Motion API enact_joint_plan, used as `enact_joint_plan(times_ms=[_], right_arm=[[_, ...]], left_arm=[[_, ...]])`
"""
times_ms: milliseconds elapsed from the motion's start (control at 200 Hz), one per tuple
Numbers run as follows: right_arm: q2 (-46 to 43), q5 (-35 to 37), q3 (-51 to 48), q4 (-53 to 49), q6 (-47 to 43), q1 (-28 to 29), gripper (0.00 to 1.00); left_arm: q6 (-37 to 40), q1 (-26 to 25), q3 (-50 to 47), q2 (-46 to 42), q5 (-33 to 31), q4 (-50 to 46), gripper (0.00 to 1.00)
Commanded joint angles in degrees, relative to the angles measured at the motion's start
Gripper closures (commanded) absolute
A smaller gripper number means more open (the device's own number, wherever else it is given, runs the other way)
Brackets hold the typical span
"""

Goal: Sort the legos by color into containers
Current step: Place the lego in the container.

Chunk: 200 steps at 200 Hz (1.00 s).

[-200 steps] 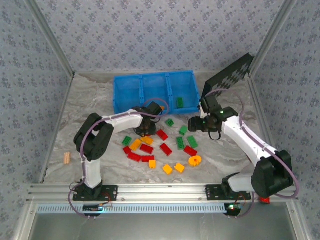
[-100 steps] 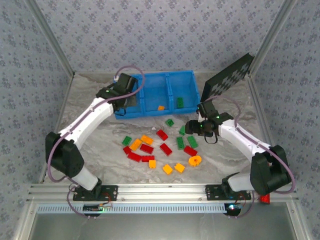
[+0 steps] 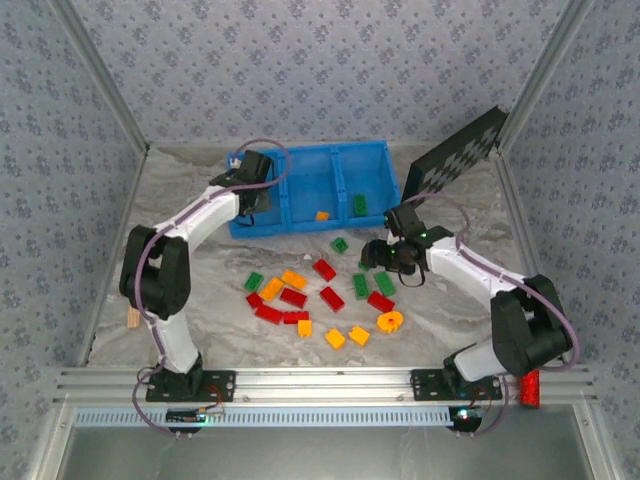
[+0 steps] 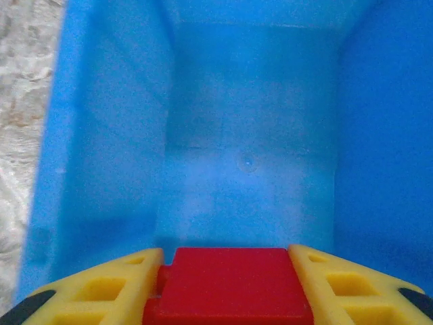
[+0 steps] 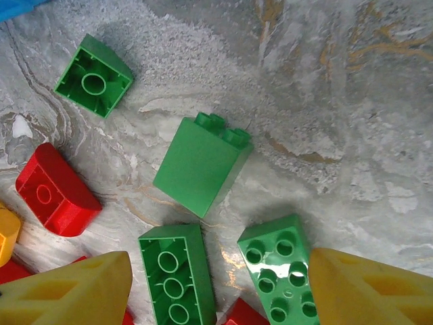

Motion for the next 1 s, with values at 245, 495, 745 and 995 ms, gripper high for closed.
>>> enact_joint_plan(times_ms=[245, 495, 745, 995], right_arm=[[3.26, -0.71, 1.07, -0.07, 1.08, 0.7, 0.3], [5.1, -0.97, 2.32, -0.09, 0.6, 0.63, 0.3], [8.11, -1.37, 5.37, -0.52, -0.42, 0.72, 0.3], [11.91, -2.04, 6.85, 0.56, -0.68, 0.63, 0.3]], left_arm=[[-1.96, 0.66, 3.5, 7.85, 1.87, 2.21, 0.62], [-3.43, 1.0, 2.64, 9.6, 2.99, 2.84, 0.47], [-2.73, 1.21, 3.05, 7.13, 3.12, 2.12, 0.38], [-1.24, 1.18, 4.12, 2.2, 3.83, 0.67, 0.37]])
